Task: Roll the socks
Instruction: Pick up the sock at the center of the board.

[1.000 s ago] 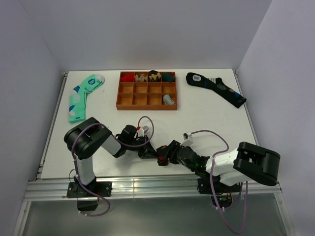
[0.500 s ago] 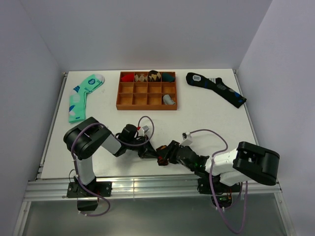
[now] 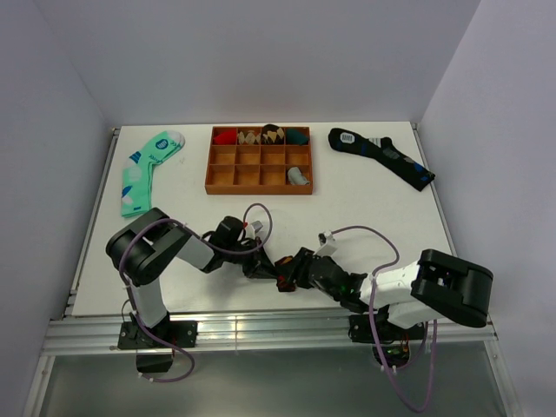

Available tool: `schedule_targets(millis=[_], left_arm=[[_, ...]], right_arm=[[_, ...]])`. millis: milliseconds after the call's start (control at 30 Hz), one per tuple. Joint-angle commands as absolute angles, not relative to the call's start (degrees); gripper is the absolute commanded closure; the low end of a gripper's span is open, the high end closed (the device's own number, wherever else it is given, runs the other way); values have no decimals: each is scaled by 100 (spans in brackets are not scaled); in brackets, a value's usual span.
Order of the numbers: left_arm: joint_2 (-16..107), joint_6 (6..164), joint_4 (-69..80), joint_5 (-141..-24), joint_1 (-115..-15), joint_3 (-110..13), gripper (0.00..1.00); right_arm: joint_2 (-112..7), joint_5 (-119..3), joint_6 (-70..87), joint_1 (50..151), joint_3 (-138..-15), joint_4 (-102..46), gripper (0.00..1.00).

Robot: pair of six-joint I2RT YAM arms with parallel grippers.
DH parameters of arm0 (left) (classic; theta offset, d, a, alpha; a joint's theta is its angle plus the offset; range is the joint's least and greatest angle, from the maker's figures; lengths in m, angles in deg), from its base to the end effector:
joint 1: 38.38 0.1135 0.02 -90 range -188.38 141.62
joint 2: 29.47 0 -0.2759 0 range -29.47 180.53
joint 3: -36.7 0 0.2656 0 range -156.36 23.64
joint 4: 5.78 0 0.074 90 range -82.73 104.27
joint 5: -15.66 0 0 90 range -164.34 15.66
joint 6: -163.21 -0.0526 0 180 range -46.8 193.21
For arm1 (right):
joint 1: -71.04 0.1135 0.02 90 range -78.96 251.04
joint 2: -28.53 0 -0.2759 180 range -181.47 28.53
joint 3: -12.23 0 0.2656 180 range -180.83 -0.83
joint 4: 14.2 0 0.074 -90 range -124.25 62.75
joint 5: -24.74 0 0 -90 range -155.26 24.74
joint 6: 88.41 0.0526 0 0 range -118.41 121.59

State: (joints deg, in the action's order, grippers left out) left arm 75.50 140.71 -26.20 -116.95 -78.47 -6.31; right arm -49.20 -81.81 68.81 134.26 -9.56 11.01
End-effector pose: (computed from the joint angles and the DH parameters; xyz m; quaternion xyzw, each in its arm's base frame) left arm 0.2070 -0.2208 0.0709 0.0564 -0.8607 0.5042 0.0415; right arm 0.1112 0.1870 0.0995 0.1011 0.8571 0.3918 0.3187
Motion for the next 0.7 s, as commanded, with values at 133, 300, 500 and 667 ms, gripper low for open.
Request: schedule_targets(millis=[133, 300, 500, 667], left_arm=[[7495, 13640, -2701, -9851, -7758, -1160, 100], [7398, 13561, -2586, -9877, -7687, -1204, 100], [7354, 13491, -2534, -9921, -7626, -1239, 100], [7319, 13447, -2490, -9965, -7599, -1292, 100]], right_arm=[[-5452, -5990, 6743, 13845, -1154, -1398, 43], [-5435, -5990, 6707, 13853, -1278, -1740, 43], [-5461, -5964, 6769, 13845, -1208, -1811, 47], [-5646, -5902, 6707, 13862, -1261, -1829, 48]])
